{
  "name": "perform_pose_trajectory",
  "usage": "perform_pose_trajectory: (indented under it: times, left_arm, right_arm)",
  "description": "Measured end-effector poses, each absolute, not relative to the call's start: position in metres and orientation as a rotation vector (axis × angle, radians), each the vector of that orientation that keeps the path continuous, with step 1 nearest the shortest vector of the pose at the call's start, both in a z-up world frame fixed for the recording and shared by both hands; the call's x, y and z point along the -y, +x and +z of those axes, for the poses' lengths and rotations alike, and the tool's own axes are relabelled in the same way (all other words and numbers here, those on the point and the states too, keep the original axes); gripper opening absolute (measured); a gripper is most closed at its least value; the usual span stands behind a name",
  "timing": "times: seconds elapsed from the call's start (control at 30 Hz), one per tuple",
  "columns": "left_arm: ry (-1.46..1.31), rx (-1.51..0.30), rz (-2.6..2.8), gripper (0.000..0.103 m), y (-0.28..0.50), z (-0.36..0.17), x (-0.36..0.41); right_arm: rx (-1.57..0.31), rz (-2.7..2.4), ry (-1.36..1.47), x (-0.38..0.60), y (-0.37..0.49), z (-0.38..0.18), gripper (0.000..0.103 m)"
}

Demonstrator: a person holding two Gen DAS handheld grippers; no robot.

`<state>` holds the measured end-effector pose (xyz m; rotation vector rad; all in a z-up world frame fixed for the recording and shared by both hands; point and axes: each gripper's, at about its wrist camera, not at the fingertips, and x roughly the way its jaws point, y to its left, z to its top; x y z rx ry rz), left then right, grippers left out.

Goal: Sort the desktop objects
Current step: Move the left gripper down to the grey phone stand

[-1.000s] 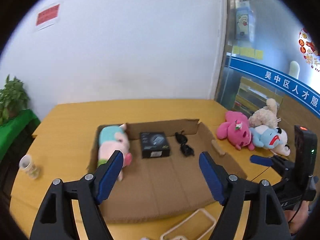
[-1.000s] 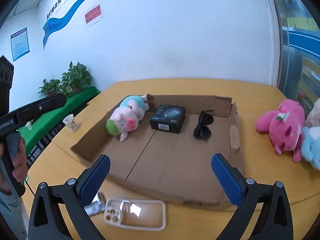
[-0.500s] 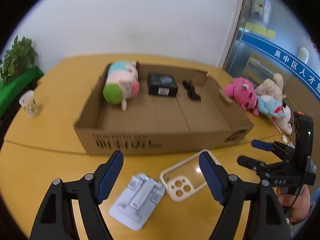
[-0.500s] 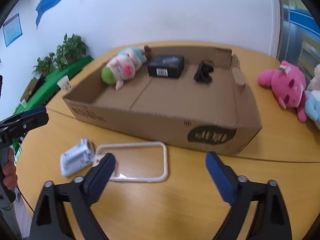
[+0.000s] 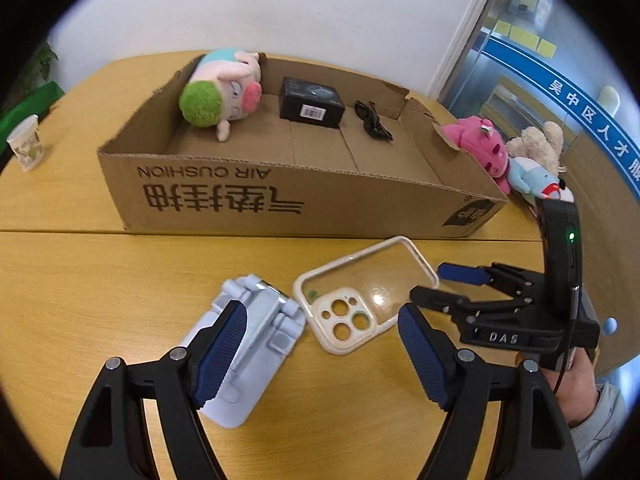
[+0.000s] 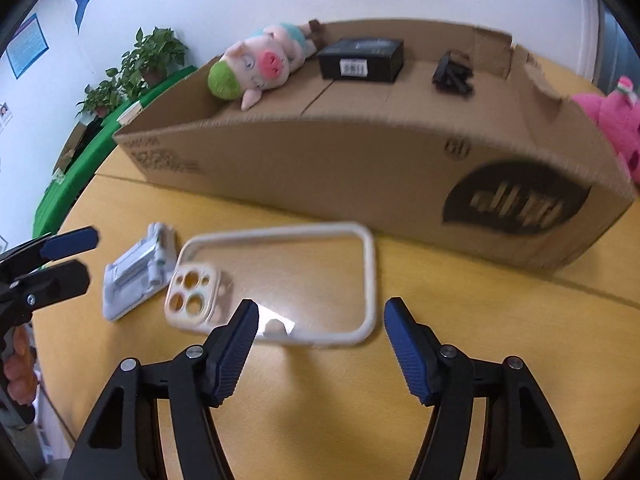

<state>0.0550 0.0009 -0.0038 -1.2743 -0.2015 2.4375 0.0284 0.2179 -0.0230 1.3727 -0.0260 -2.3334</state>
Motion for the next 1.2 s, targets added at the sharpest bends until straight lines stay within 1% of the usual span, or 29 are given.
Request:
perform_pose_trajectory:
  times: [0.13, 0.2, 0.23, 0.3, 0.43, 0.57, 0.77, 0.83, 0.87, 0.9, 0.93, 1.07, 1.2]
  left_arm:
    - [-1.268, 0.245, 2.355, 0.078, 0.050, -0.011, -0.002]
    - [-1.273, 0.231, 2.345, 0.078, 0.046, -0.013, -0.003]
    - [-1.280, 0.229, 2.344, 0.078, 0.044, -0.014, -0.001]
    - [-1.289, 0.222, 2.329, 0.078, 0.043, -0.017, 0.002]
    - [-1.306, 0.148, 2.371, 0.078, 0.052, -0.021, 0.019]
    - [-1.370, 0.122, 2.423, 0.078, 0.058, -0.031, 0.045]
    - [-1.453, 0.130, 2.399, 0.078, 0.055, -0.051, 0.061]
    - [-1.456, 0.133, 2.384, 0.076, 0.055, -0.054, 0.061]
    - [-1.447, 0.105, 2.387, 0.075, 0.057, -0.054, 0.060]
    - [-1.448, 0.081, 2.394, 0.070, 0.057, -0.054, 0.059]
    - [-1.444, 0.057, 2.412, 0.060, 0.058, -0.054, 0.060]
    - [-1.432, 0.131, 2.383, 0.058, 0.056, -0.054, 0.074]
    - [-1.417, 0.078, 2.357, 0.058, 0.058, -0.054, 0.081]
  right_arm:
    - [0.076, -2.238, 1.365, -0.221, 0.057, -0.022, 0.070]
    - [0.048, -2.268, 1.359, -0.225, 0.068, -0.019, 0.081]
    - [0.048, -2.285, 1.362, -0.229, 0.070, -0.018, 0.082]
    - [0.077, -2.313, 1.370, -0.240, 0.070, -0.015, 0.082]
    - [0.122, -2.311, 1.376, -0.245, 0.072, -0.011, 0.084]
    - [0.071, -2.245, 1.350, -0.217, 0.077, -0.012, 0.084]
    - [0.018, -2.203, 1.319, -0.172, 0.079, -0.014, 0.084]
    - [-0.007, -2.198, 1.308, -0.163, 0.081, -0.012, 0.084]
    - [-0.021, -2.195, 1.301, -0.159, 0.083, -0.011, 0.084]
    - [-0.032, -2.194, 1.295, -0.156, 0.084, -0.010, 0.084]
    - [-0.039, -2.193, 1.291, -0.154, 0.085, -0.009, 0.084]
    - [-0.035, -2.198, 1.286, -0.153, 0.084, -0.007, 0.084]
    - [-0.050, -2.192, 1.287, -0.148, 0.079, -0.005, 0.085]
